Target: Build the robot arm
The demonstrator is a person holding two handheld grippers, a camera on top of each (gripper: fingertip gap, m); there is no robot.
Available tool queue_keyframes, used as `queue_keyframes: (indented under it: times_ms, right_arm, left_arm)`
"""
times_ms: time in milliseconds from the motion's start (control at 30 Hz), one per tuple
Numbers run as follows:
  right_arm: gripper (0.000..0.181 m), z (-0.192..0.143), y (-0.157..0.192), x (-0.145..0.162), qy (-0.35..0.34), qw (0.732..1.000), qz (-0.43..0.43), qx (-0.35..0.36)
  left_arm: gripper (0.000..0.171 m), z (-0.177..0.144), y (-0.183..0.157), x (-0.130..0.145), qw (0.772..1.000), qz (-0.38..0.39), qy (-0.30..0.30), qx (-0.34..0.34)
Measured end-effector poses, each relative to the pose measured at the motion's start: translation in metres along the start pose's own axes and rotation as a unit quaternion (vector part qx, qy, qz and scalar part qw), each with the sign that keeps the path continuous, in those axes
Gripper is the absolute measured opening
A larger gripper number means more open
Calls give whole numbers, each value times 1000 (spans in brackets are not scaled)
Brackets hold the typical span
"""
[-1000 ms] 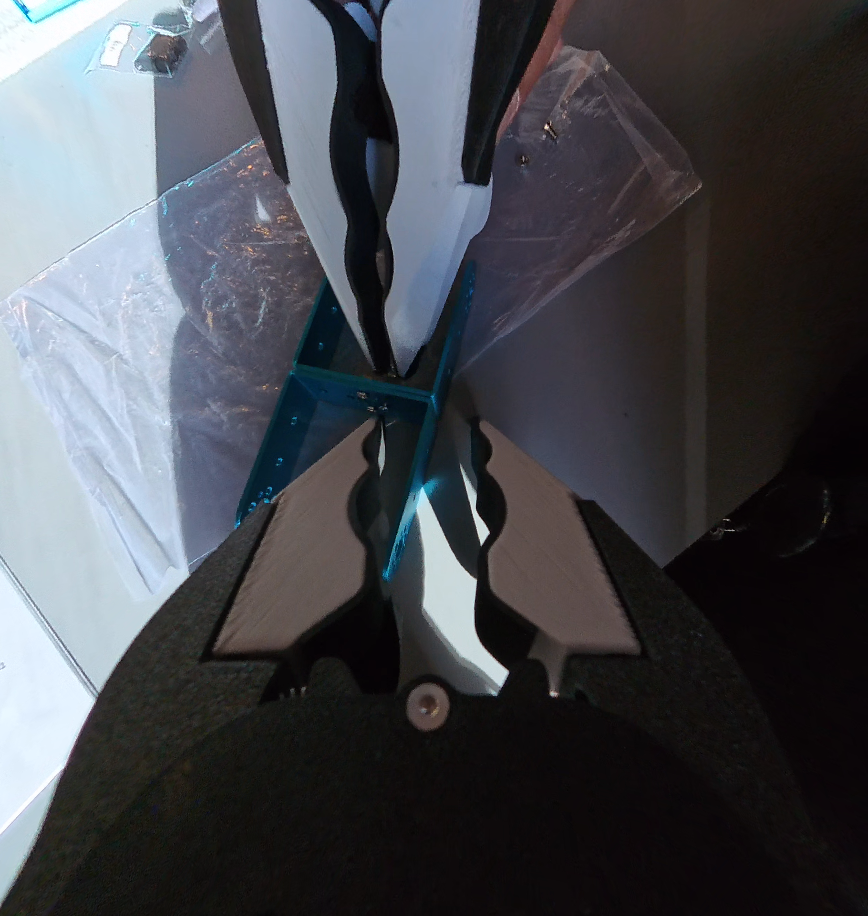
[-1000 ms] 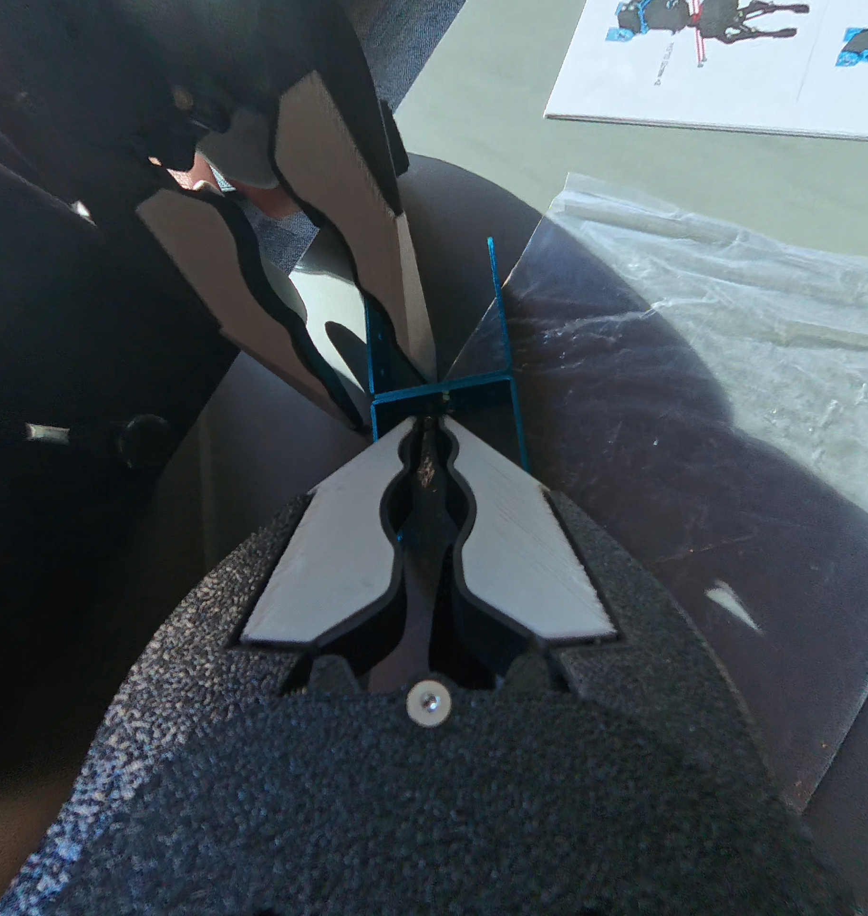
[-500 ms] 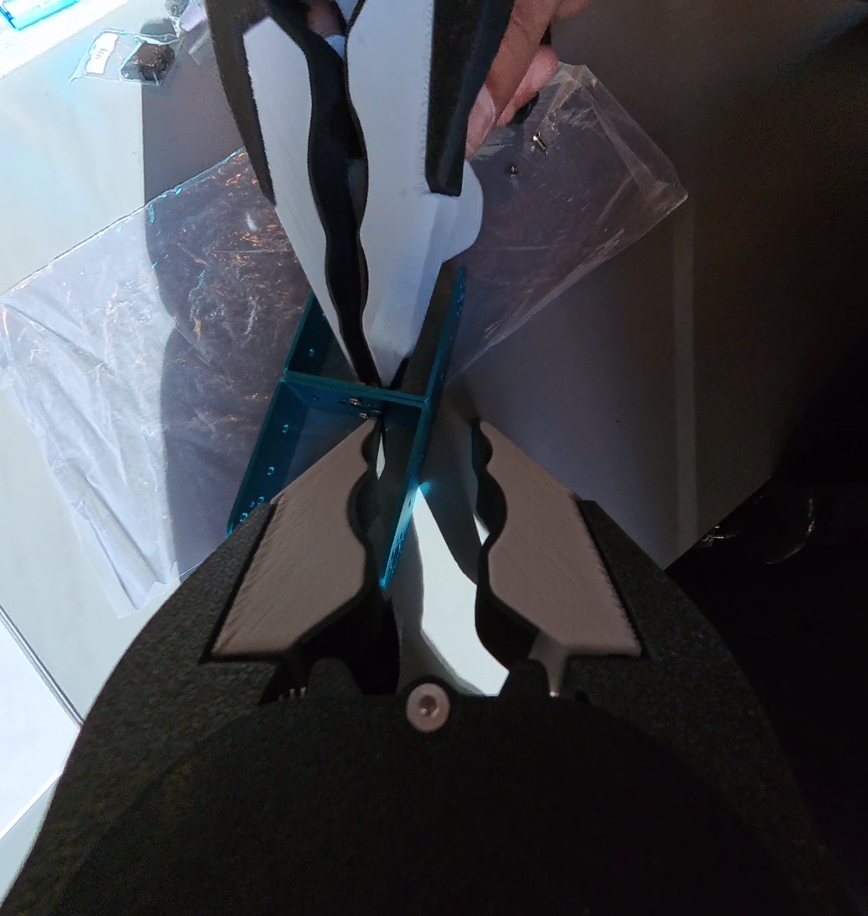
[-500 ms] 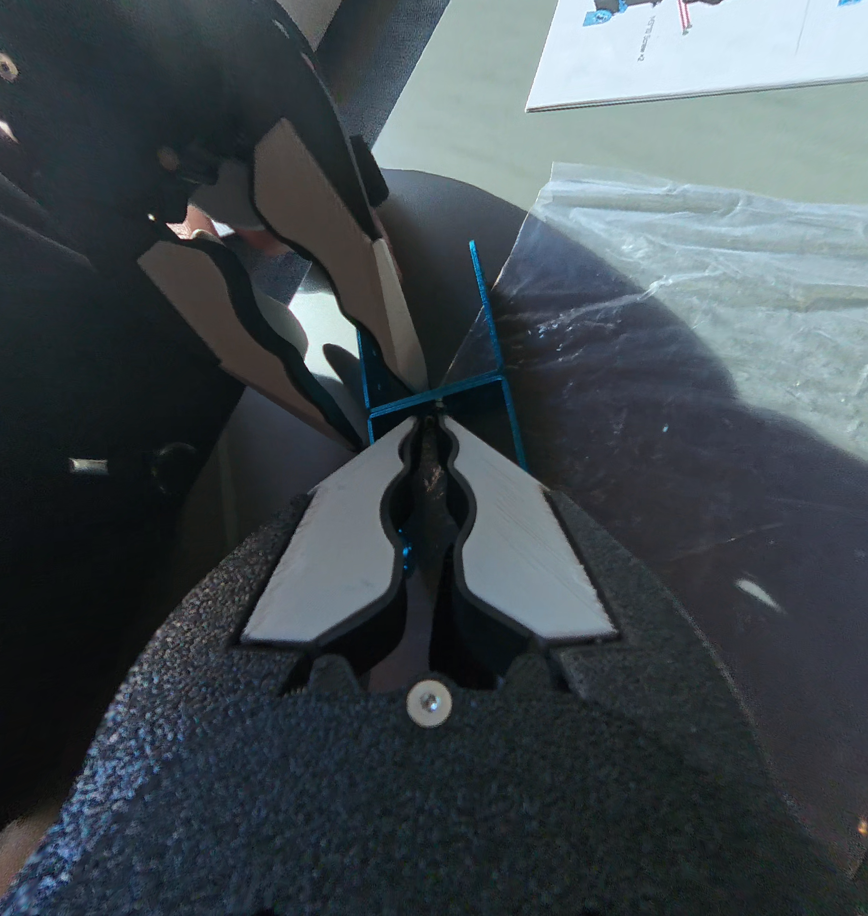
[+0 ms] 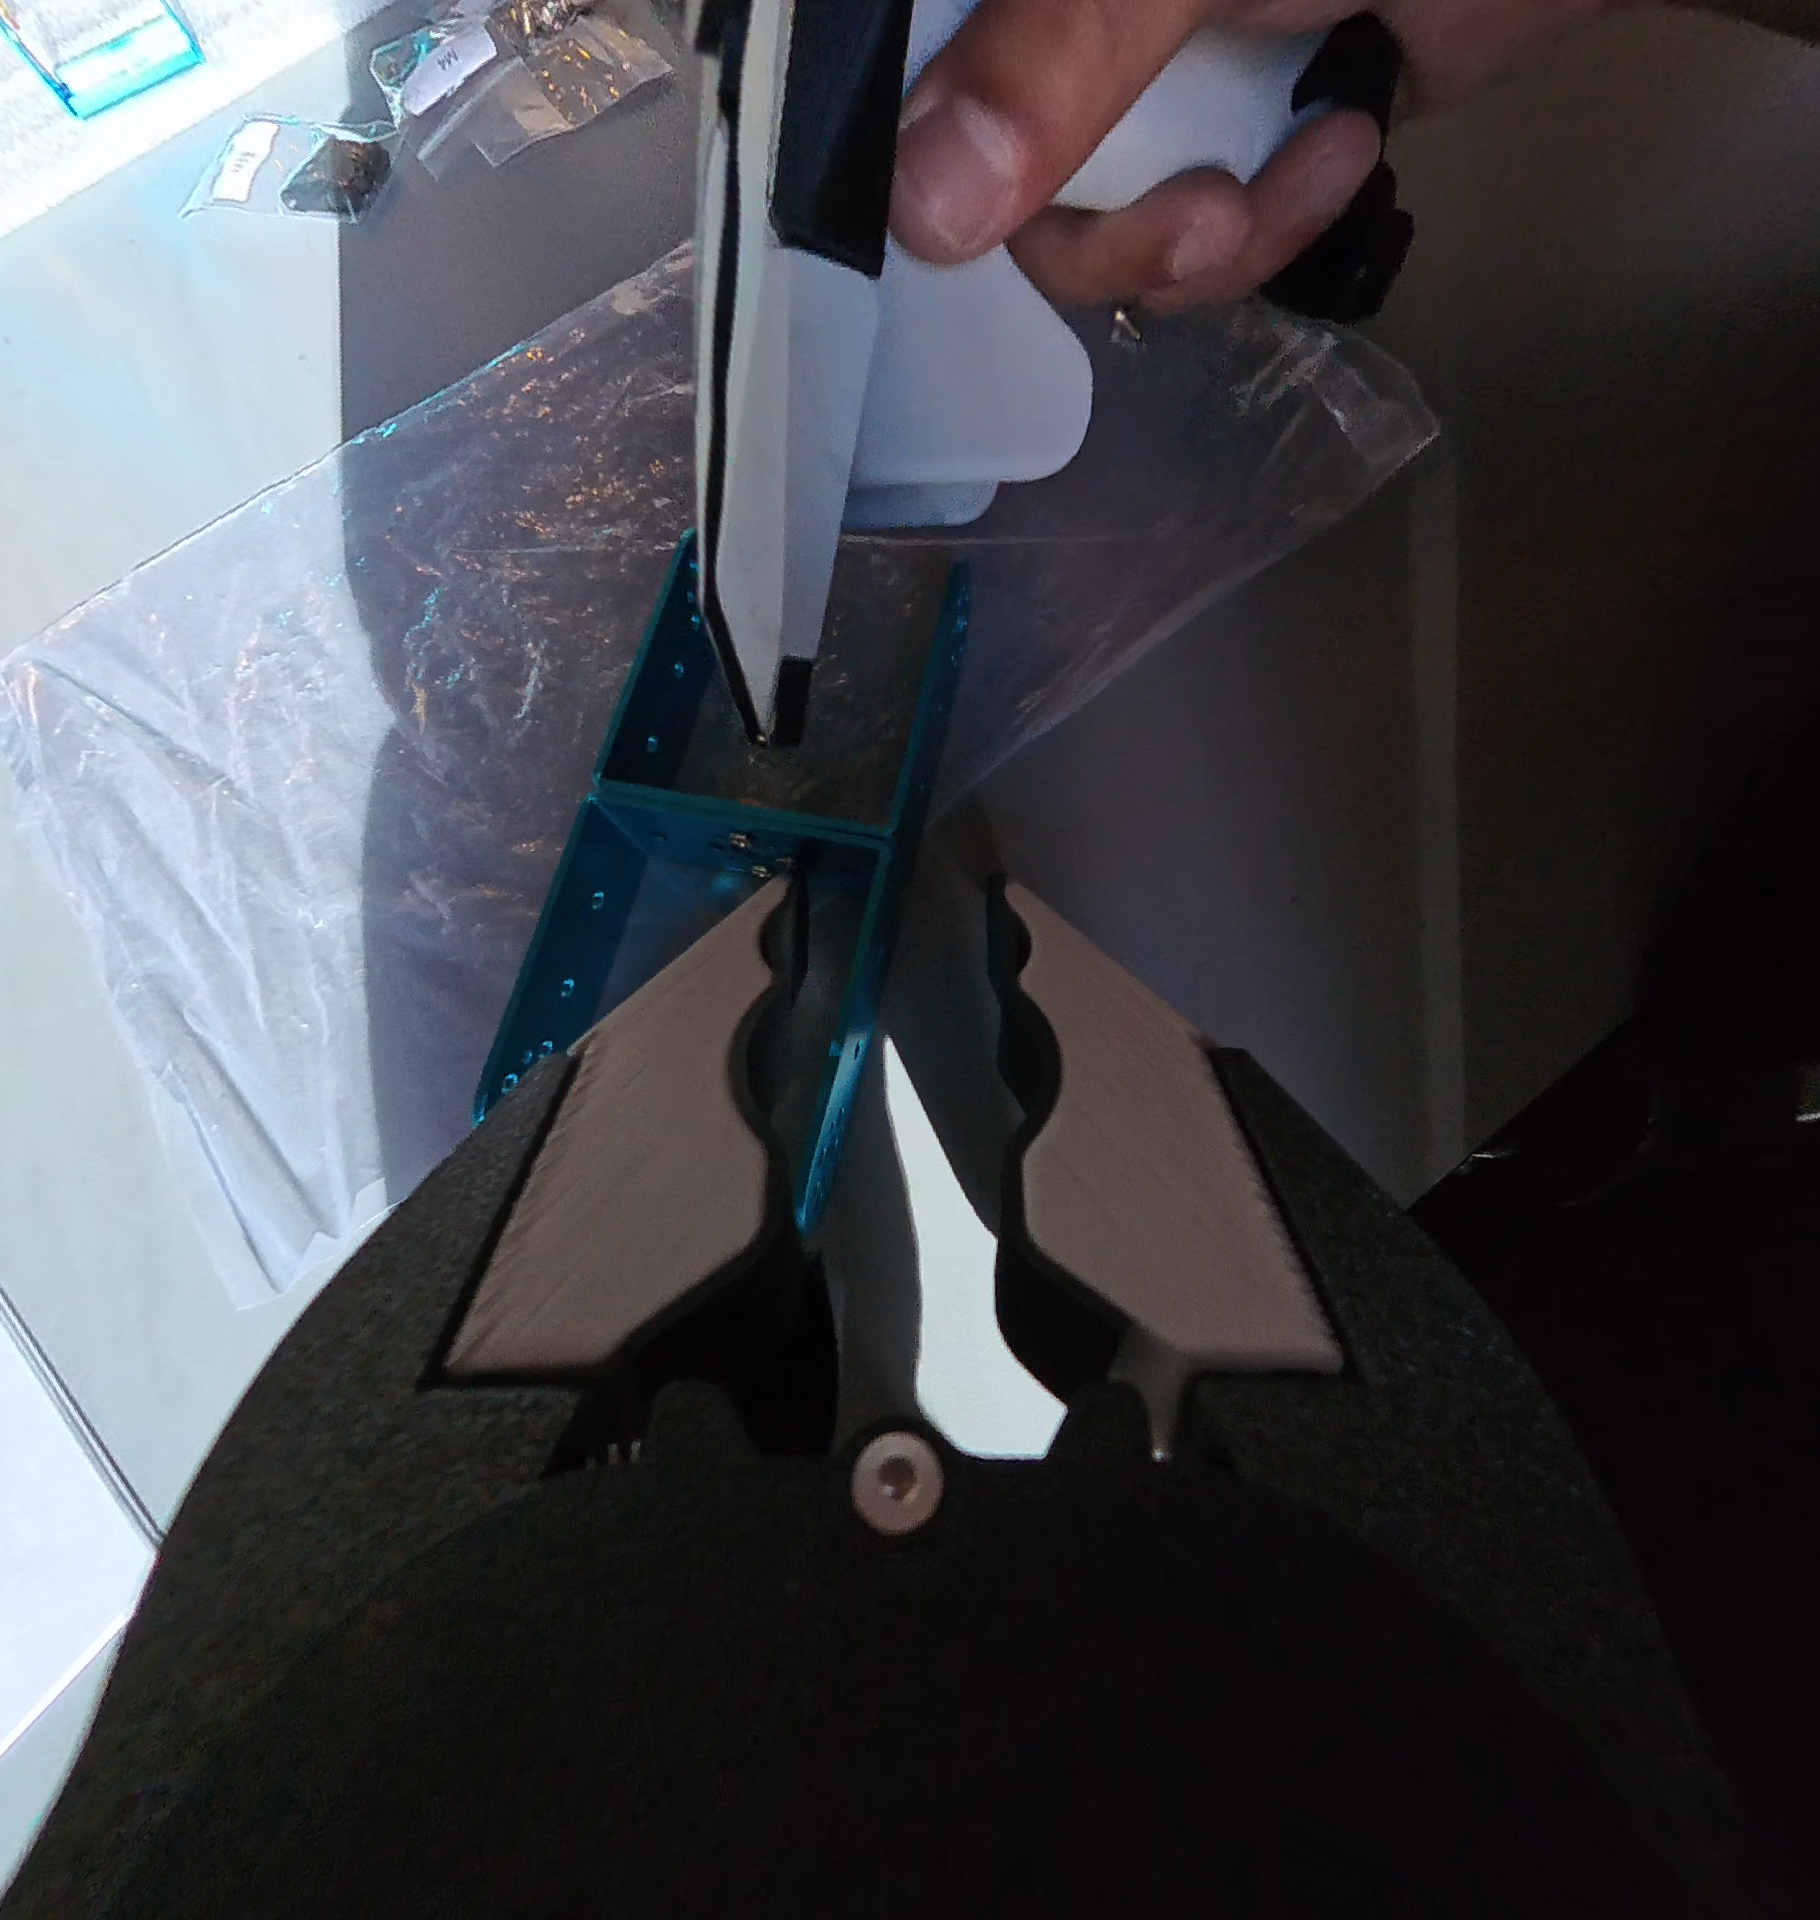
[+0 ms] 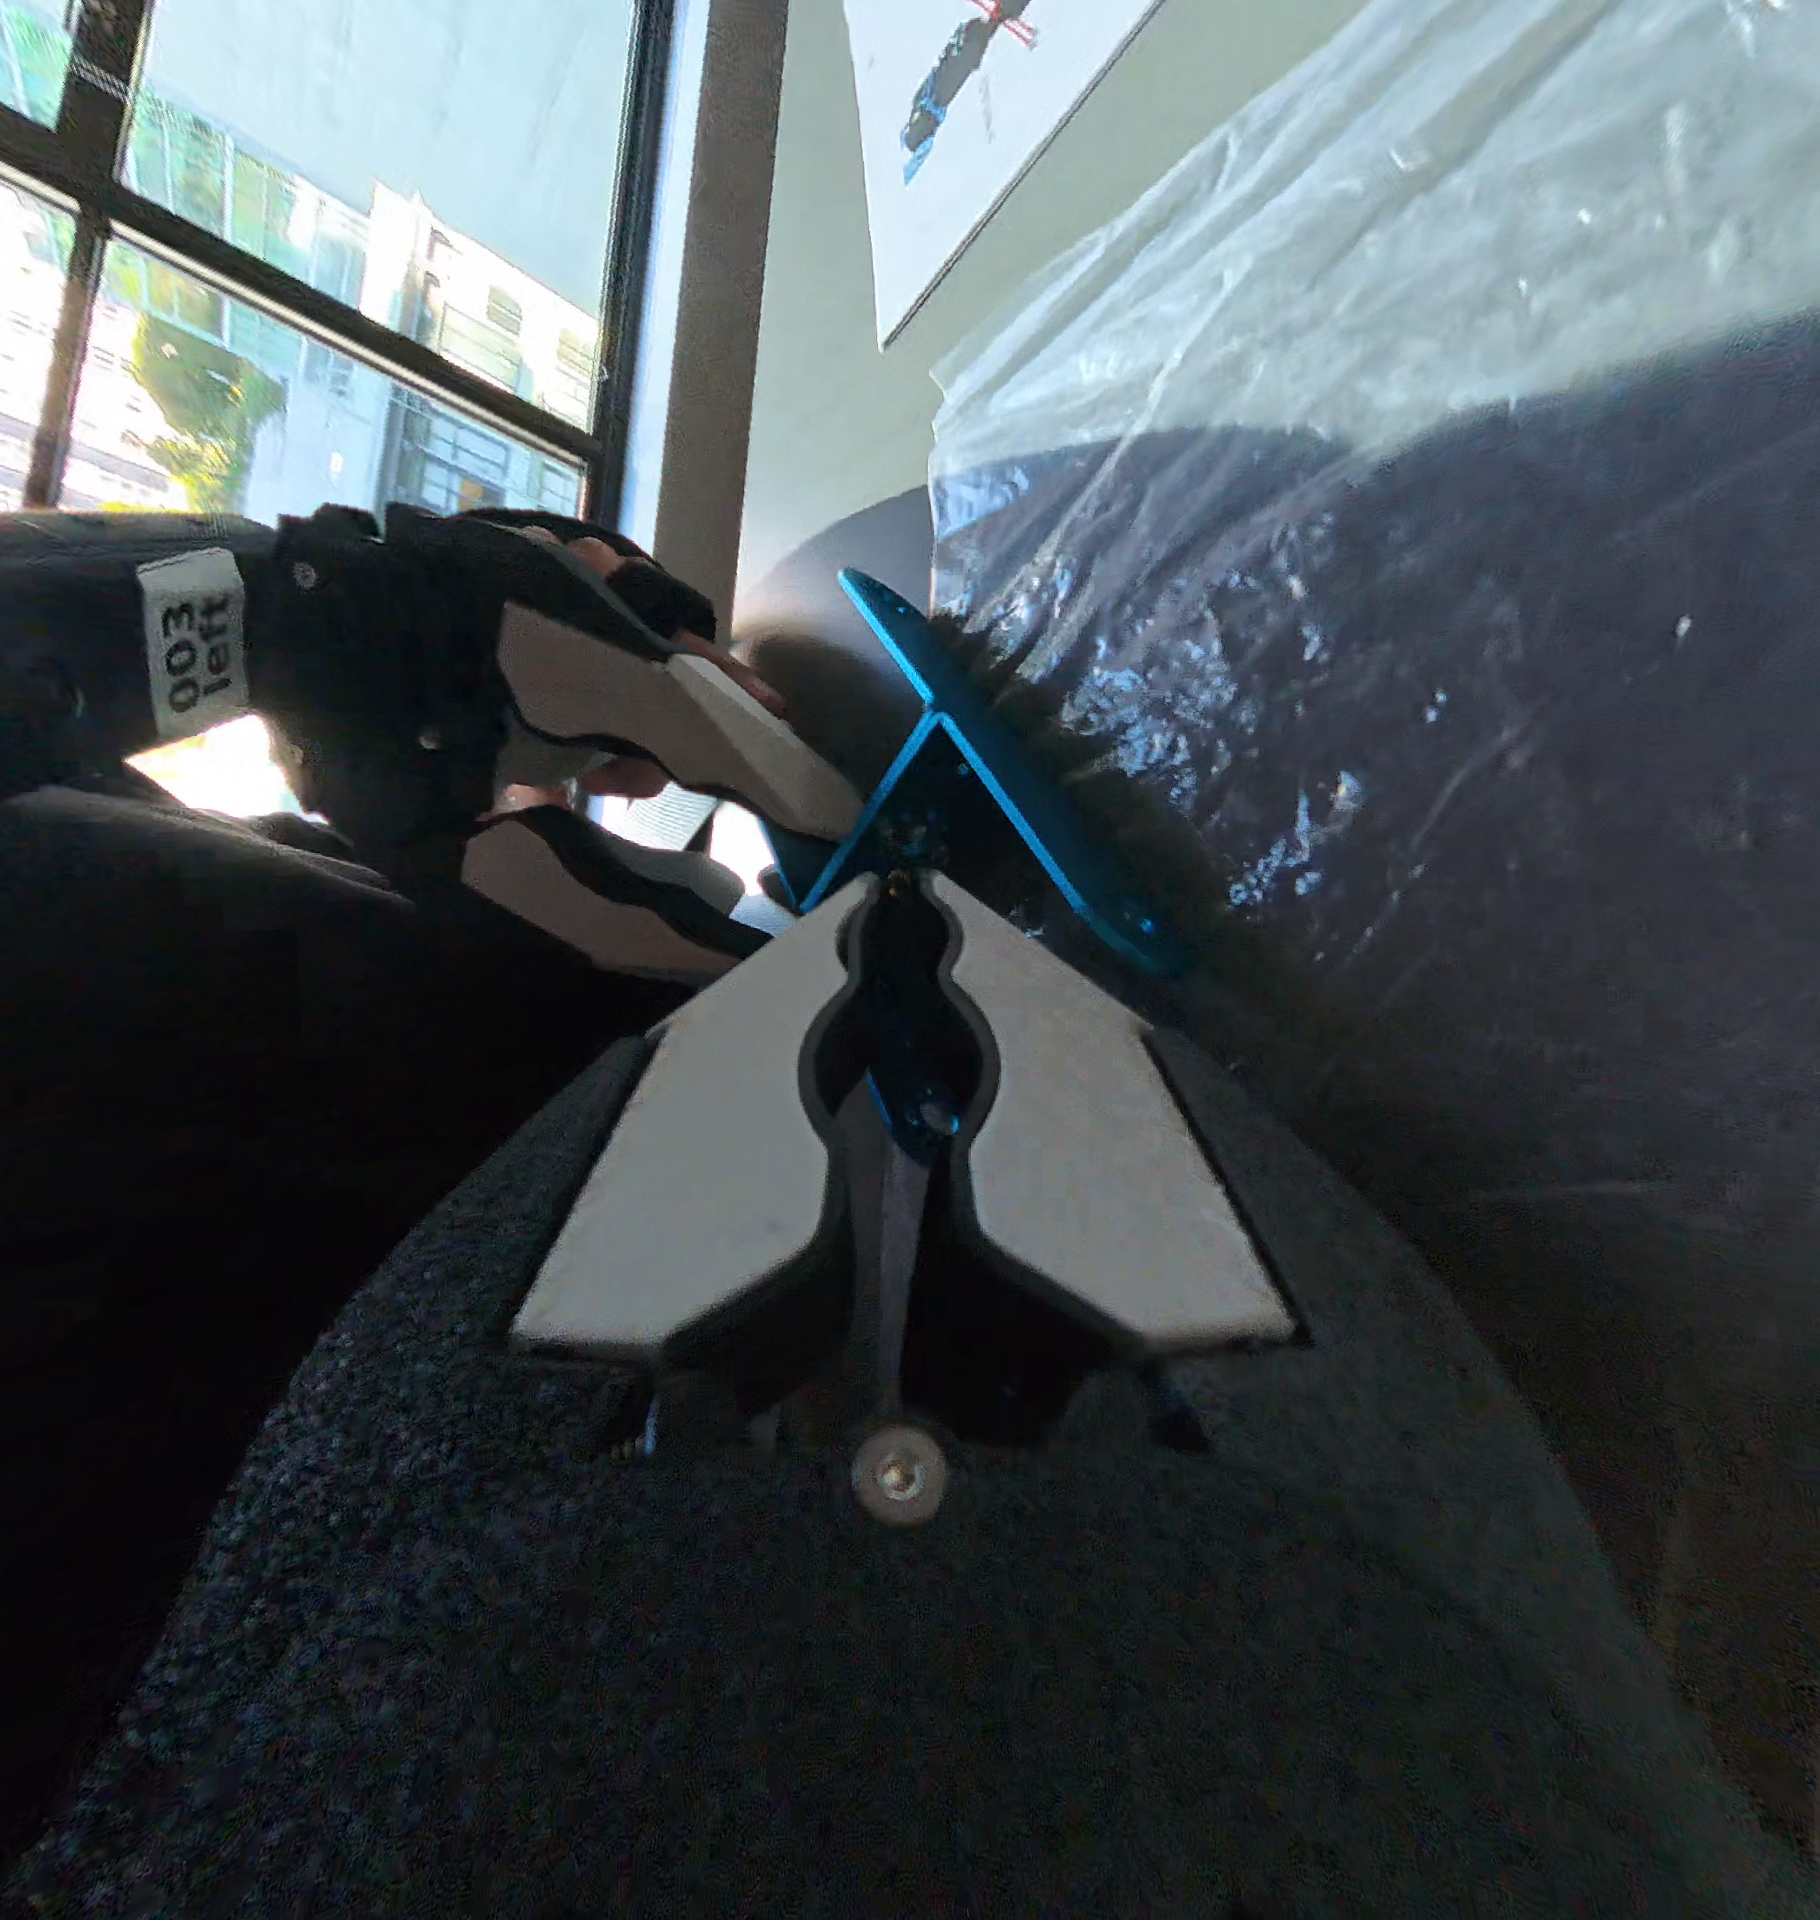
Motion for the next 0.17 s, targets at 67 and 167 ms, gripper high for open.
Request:
queue_keyframes:
  times_ms: [67, 167]
  right_arm:
    - [3, 1, -1, 2, -5, 1000, 13, -15]
    - [3, 4, -1, 3, 12, 1000, -15, 0]
  left_arm:
    - [34, 0, 0, 0, 1000, -2, -2, 4]
    - [34, 0, 0, 0, 1000, -4, -1, 8]
Point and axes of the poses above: each gripper's, where its closed fingertips meet, z out along the fingers, x out of its underside, y = z × x across the jaws, the point moved 5 cm from there along -z, back along the fingers, and after that the axes turned 5 degrees about -y, right-handed, at the moved point
